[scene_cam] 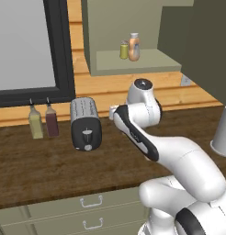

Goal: Put the shaker and condiment bottle from the counter next to their counterparts in the cabinet.

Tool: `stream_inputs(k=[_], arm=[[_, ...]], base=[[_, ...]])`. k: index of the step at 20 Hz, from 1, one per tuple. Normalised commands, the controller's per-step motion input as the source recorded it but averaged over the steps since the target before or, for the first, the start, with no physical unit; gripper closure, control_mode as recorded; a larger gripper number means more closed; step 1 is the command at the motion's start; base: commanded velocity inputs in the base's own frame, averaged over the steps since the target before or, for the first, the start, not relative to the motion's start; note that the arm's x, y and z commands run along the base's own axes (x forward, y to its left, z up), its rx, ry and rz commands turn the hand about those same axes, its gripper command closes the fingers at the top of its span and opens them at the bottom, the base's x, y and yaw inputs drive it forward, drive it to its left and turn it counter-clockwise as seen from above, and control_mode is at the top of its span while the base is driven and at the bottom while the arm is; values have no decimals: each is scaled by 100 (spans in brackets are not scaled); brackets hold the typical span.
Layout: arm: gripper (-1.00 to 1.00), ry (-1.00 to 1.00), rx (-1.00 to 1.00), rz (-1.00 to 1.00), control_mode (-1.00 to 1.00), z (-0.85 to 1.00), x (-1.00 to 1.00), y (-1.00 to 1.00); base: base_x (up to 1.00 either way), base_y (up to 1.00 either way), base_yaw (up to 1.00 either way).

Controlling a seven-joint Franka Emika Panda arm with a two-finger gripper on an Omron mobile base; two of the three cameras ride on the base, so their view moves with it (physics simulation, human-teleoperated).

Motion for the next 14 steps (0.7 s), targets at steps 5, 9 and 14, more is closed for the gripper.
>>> stream_inputs(k=[5,9,14], arm=[[100,-16,0,-1,-100,37,-1,4],[100,-15,0,-1,-100,34,-3,4],[100,-11,0,-2,-100,33,0,6]], base=[[0,0,0],[0,0,0],[0,0,0]])
